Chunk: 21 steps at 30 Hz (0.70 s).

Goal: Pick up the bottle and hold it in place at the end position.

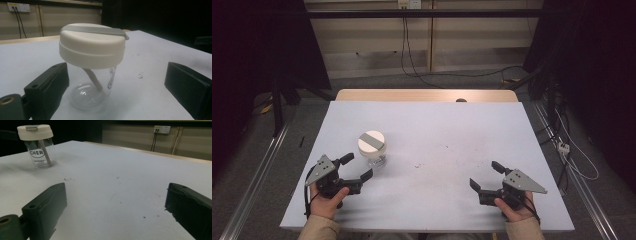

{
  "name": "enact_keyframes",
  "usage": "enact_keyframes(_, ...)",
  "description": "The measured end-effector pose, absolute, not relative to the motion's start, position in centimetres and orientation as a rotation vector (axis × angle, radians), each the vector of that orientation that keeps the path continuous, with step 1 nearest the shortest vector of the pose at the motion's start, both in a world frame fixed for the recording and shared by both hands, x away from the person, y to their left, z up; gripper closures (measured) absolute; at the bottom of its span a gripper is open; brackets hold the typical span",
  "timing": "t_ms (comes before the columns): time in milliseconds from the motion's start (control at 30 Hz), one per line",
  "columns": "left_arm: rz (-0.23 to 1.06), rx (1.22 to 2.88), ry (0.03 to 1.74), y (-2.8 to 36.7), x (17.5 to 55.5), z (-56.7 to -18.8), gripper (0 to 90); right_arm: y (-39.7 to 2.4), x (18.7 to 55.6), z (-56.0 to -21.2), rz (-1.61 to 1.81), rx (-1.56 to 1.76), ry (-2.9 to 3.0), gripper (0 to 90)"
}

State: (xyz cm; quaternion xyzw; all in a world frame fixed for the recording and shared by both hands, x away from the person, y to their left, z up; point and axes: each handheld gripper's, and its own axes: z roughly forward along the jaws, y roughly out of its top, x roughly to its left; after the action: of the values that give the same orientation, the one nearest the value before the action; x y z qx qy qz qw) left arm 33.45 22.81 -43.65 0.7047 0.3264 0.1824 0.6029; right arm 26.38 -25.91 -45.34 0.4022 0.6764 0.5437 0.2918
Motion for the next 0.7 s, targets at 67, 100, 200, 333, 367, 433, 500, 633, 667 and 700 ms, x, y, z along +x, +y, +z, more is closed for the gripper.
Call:
enact_keyframes(67,0.419,1.632,0.76,22.8,33.4,-43.7,5.1,-25.9,26.4,-45.3,1.452,1.073,1.802,3.3)
enact_keyframes(100,0.419,1.633,0.759,22.8,33.4,-43.7,5.1,-25.9,26.4,-45.3,1.453,1.069,1.803,3.3)
enact_keyframes(200,0.421,1.639,0.761,22.7,33.5,-43.7,4.9,-25.8,26.5,-45.3,1.453,1.067,1.803,3.3)
enact_keyframes(333,0.436,1.633,0.763,22.4,33.6,-43.7,4.2,-25.7,26.5,-45.3,1.452,1.061,1.806,3.3)
enact_keyframes(367,0.436,1.633,0.763,22.4,33.6,-43.7,3.9,-25.7,26.5,-45.3,1.452,1.061,1.806,3.3)
enact_keyframes(433,0.439,1.636,0.767,22.2,33.9,-43.7,3.8,-25.7,26.5,-45.4,1.45,1.063,1.807,3.2)
enact_keyframes(500,0.432,1.632,0.774,22.1,34.1,-43.8,3.8,-25.7,26.5,-45.4,1.449,1.062,1.807,3.2)
enact_keyframes(633,0.448,1.649,0.781,21.9,34.3,-43.9,3.8,-25.6,26.5,-45.3,1.45,1.058,1.809,3.2)
enact_keyframes(667,0.457,1.656,0.79,21.9,34.4,-44.0,3.8,-25.6,26.5,-45.3,1.451,1.058,1.808,3.2)
enact_keyframes(700,0.459,1.654,0.802,21.8,34.5,-44.0,3.8,-25.6,26.5,-45.3,1.454,1.057,1.808,3.2)
